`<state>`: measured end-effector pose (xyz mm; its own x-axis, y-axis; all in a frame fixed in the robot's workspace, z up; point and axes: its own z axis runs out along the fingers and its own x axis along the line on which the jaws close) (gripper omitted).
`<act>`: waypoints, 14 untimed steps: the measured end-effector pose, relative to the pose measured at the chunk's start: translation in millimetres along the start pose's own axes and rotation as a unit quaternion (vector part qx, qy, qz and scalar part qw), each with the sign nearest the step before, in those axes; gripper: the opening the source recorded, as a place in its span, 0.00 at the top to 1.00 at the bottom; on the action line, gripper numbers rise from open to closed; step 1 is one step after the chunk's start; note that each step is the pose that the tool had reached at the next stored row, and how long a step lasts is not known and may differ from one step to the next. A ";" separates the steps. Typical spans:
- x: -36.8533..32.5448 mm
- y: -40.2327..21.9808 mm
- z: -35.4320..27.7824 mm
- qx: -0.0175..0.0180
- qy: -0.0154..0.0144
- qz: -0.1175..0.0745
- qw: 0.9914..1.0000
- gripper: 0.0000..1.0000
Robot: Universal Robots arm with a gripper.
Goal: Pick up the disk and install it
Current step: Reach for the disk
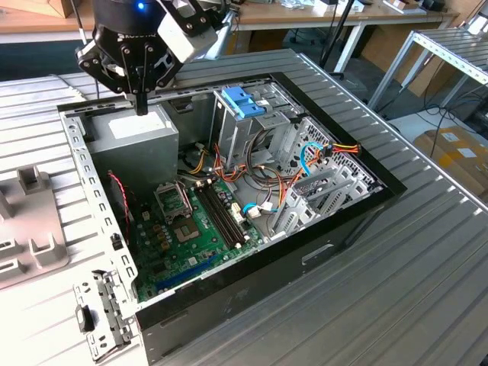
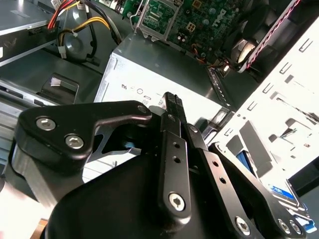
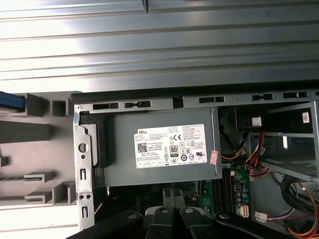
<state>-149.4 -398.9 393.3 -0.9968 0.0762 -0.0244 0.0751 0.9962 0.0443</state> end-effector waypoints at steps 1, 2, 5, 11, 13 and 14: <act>0.8 -0.1 0.0 0.000 0.000 0.000 1.000 0.89; 1.2 -0.1 0.0 0.000 0.000 0.000 1.000 0.89; 2.3 -0.2 0.0 0.000 0.000 0.000 1.000 0.89; 4.8 -0.4 -0.1 0.000 0.000 0.000 1.000 0.89; 5.5 -0.4 -0.1 0.000 0.000 0.000 1.000 0.89; 5.7 -0.4 -0.1 0.000 0.000 0.000 1.000 0.89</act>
<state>-155.2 -398.9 393.3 -0.9968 0.0762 -0.0245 0.0751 0.9962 0.0444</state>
